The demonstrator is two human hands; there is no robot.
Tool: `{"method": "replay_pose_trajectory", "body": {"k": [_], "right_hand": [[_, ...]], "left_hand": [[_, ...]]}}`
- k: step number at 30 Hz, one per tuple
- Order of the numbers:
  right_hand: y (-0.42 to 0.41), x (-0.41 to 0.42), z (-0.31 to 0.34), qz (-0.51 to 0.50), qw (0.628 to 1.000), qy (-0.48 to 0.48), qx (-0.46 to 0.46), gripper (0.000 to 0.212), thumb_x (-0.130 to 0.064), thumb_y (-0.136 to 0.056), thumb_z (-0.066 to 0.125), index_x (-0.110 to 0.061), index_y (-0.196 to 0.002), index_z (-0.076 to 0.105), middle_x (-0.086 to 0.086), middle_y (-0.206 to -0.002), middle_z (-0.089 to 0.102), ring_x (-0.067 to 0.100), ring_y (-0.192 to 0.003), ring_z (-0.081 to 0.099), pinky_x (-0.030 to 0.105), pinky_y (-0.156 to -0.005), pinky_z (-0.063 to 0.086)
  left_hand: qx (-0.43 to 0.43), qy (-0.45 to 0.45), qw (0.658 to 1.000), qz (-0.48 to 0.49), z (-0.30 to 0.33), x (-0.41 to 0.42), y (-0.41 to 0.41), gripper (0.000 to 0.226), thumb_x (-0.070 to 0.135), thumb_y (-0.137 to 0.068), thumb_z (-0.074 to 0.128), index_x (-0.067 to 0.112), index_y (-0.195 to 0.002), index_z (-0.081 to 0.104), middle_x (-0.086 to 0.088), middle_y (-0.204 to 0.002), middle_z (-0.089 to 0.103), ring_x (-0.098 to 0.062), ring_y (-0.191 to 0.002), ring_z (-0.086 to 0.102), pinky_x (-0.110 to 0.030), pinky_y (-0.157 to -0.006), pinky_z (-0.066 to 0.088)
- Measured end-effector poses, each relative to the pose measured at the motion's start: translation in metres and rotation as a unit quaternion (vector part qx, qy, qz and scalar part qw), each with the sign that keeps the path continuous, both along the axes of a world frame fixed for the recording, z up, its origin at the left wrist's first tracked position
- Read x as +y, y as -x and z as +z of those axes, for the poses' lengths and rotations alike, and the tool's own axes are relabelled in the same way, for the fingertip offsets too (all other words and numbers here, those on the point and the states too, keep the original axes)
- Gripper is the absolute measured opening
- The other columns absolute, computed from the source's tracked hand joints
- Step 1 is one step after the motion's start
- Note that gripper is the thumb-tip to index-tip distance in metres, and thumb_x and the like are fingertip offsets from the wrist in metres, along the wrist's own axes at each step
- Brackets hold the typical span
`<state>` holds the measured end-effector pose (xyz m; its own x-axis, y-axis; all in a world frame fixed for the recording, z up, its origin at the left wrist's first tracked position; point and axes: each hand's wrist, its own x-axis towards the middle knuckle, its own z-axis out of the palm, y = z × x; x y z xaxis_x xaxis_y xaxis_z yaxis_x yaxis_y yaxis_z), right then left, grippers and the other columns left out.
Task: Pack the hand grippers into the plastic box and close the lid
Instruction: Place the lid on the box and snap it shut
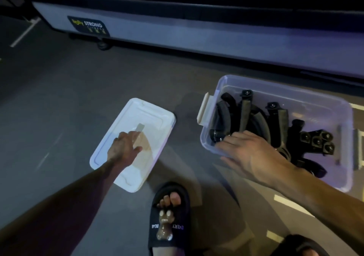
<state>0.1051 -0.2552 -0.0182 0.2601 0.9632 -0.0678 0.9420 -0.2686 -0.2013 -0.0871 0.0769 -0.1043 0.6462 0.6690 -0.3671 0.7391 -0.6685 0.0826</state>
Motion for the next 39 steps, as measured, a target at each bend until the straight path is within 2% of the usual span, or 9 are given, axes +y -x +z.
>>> {"method": "replay_pose_trajectory", "body": {"k": [6, 10, 15, 21, 26, 30, 33, 36, 39], "right_hand": [[0.003, 0.007, 0.004, -0.029, 0.998, -0.015, 0.046, 0.020, -0.039, -0.087, 0.047, -0.024, -0.090, 0.060, -0.009, -0.086, 0.061, 0.015, -0.080, 0.060, 0.027, -0.073, 0.048], [0.004, 0.003, 0.006, -0.021, 0.998, -0.014, 0.051, 0.027, -0.038, -0.094, 0.039, -0.024, -0.097, 0.062, -0.011, -0.091, 0.060, 0.010, -0.084, 0.058, 0.019, -0.079, 0.040], [0.011, -0.005, 0.010, -0.010, 0.998, 0.009, 0.068, 0.030, -0.042, -0.097, 0.037, -0.027, -0.105, 0.062, -0.012, -0.099, 0.060, 0.009, -0.093, 0.060, 0.022, -0.082, 0.048], [0.012, -0.012, 0.015, -0.023, 0.998, 0.009, 0.054, 0.041, -0.060, -0.094, 0.039, -0.029, -0.109, 0.062, -0.012, -0.102, 0.064, 0.013, -0.095, 0.063, 0.030, -0.083, 0.053], [0.006, -0.027, 0.034, -0.092, 0.991, -0.058, 0.084, 0.044, -0.060, -0.095, 0.035, -0.029, -0.108, 0.063, -0.014, -0.098, 0.065, 0.009, -0.091, 0.061, 0.028, -0.078, 0.052], [-0.016, -0.036, 0.056, -0.149, 0.979, -0.127, 0.063, 0.036, -0.050, -0.096, 0.042, -0.026, -0.107, 0.066, -0.010, -0.093, 0.067, 0.010, -0.078, 0.060, 0.031, -0.068, 0.054], [-0.038, -0.042, 0.080, -0.236, 0.944, -0.218, 0.077, 0.025, -0.040, -0.094, 0.052, -0.024, -0.103, 0.068, -0.010, -0.088, 0.067, 0.007, -0.076, 0.059, 0.024, -0.071, 0.047], [-0.060, -0.050, 0.105, -0.316, 0.893, -0.304, 0.097, 0.016, -0.032, -0.096, 0.055, -0.023, -0.104, 0.066, -0.015, -0.084, 0.060, -0.002, -0.068, 0.054, 0.013, -0.067, 0.042], [-0.078, -0.064, 0.118, -0.373, 0.859, -0.340, 0.083, 0.015, -0.032, -0.095, 0.056, -0.021, -0.104, 0.061, -0.007, -0.088, 0.059, -0.001, -0.071, 0.055, 0.016, -0.064, 0.046]], "left_hand": [[-0.016, 0.021, 1.000, 0.007, -0.007, -0.003, 0.001, 0.045, 0.030, -0.091, 0.069, 0.023, -0.133, 0.052, -0.005, -0.122, 0.067, -0.029, -0.108, 0.065, -0.039, -0.082, 0.052], [0.012, 0.005, 0.999, -0.034, -0.006, 0.001, 0.001, 0.042, 0.030, -0.092, 0.063, 0.019, -0.130, 0.051, -0.006, -0.123, 0.064, -0.029, -0.104, 0.066, -0.039, -0.082, 0.052], [0.024, -0.001, 0.998, -0.066, -0.008, -0.001, 0.004, 0.041, 0.034, -0.092, 0.062, 0.020, -0.128, 0.049, -0.006, -0.120, 0.064, -0.027, -0.096, 0.066, -0.034, -0.073, 0.048], [-0.015, 0.022, 1.000, 0.009, 0.000, -0.006, -0.001, 0.036, 0.034, -0.083, 0.068, 0.022, -0.115, 0.056, -0.001, -0.099, 0.072, -0.025, -0.082, 0.066, -0.032, -0.066, 0.050], [-0.106, -0.004, 0.994, 0.014, 0.037, -0.002, -0.024, 0.043, 0.038, -0.080, 0.076, 0.021, -0.116, 0.062, -0.007, -0.108, 0.072, -0.033, -0.097, 0.066, -0.037, -0.075, 0.050], [-0.255, -0.027, 0.965, 0.046, 0.109, 0.003, -0.062, 0.049, 0.047, -0.070, 0.067, 0.020, -0.111, 0.066, -0.007, -0.104, 0.071, -0.036, -0.100, 0.066, -0.041, -0.086, 0.050], [-0.325, -0.012, 0.945, -0.029, 0.165, -0.018, -0.096, 0.036, 0.031, -0.078, 0.074, 0.025, -0.112, 0.066, 0.006, -0.094, 0.067, -0.016, -0.086, 0.065, -0.026, -0.080, 0.047], [-0.312, 0.068, 0.929, -0.187, 0.202, -0.069, -0.126, 0.039, 0.032, -0.074, 0.078, 0.034, -0.111, 0.066, 0.014, -0.093, 0.062, 0.004, -0.077, 0.057, -0.010, -0.075, 0.044], [-0.231, 0.091, 0.899, -0.361, 0.197, -0.122, -0.153, 0.043, 0.041, -0.069, 0.069, 0.037, -0.111, 0.067, 0.017, -0.095, 0.058, -0.002, -0.082, 0.055, -0.031, -0.082, 0.050]]}}
